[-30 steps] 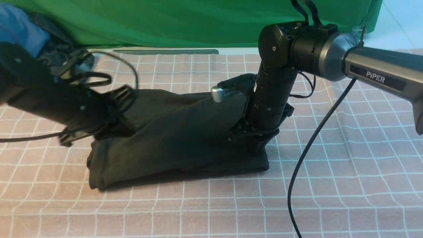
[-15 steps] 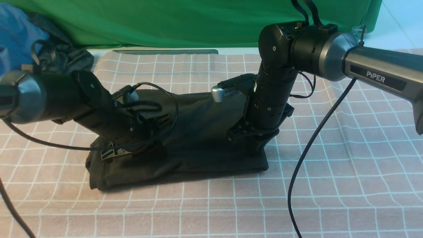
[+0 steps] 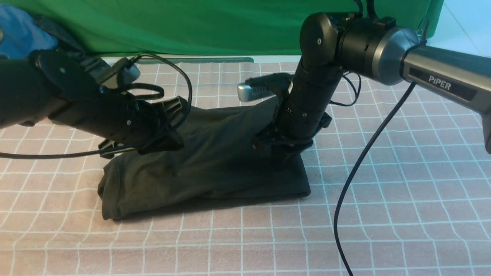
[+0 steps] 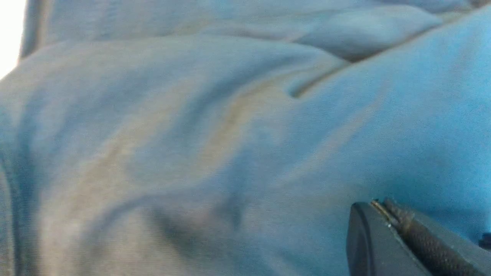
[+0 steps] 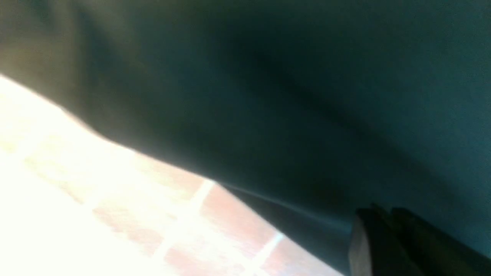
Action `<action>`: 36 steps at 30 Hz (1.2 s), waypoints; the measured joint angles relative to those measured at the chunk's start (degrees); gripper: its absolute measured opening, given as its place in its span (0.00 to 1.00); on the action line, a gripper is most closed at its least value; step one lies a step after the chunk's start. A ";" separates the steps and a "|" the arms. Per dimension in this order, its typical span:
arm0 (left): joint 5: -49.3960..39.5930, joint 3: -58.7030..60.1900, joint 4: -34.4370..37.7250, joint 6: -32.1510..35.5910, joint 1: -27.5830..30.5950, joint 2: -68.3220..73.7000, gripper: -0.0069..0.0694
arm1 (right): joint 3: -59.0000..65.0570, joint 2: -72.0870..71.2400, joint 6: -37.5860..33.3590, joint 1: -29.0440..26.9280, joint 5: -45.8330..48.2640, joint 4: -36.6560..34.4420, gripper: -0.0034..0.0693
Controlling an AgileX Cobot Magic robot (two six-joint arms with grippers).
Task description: Fold a long-sleeved shirt over a pink coffee tablecloth.
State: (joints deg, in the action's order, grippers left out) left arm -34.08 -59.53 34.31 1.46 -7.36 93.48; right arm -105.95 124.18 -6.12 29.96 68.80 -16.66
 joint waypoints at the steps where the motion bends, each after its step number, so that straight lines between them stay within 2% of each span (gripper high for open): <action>1: -0.79 0.00 0.65 1.06 0.00 0.31 0.11 | -0.08 -0.07 -0.09 0.23 -0.12 -0.42 0.17; 5: -4.50 0.45 4.94 6.57 0.00 3.13 0.11 | 0.65 0.74 -0.88 1.25 -0.37 -0.61 0.13; 8: -4.89 1.44 4.99 8.09 0.00 4.96 0.11 | 1.86 1.83 0.09 1.33 -0.91 1.47 0.11; 10: -4.65 3.16 0.38 5.27 0.00 6.73 0.11 | 3.48 2.84 1.83 1.27 -1.18 5.16 0.10; 15: -4.30 4.08 -7.78 -3.89 -0.18 6.90 0.11 | 4.01 2.92 2.87 1.27 -0.16 7.51 0.10; 22: -3.77 4.18 -15.98 -6.65 0.28 2.61 0.11 | 4.08 2.46 3.54 0.47 0.26 8.41 0.10; 28: -3.97 2.91 -17.48 -7.38 4.22 -4.23 0.11 | 4.12 -2.19 3.02 -1.56 0.56 11.19 0.10; 32: -6.61 0.69 -17.69 -7.94 9.57 -10.48 0.11 | 4.12 -10.45 2.87 -3.14 0.56 11.95 0.10; 36: -7.99 0.48 -17.98 -8.16 12.58 -17.53 0.11 | 4.12 -20.12 2.82 -4.05 0.51 12.30 0.10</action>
State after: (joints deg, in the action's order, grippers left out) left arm -42.07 -59.05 16.33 -6.70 5.22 75.94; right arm -101.83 104.05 -3.30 25.91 69.31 -4.36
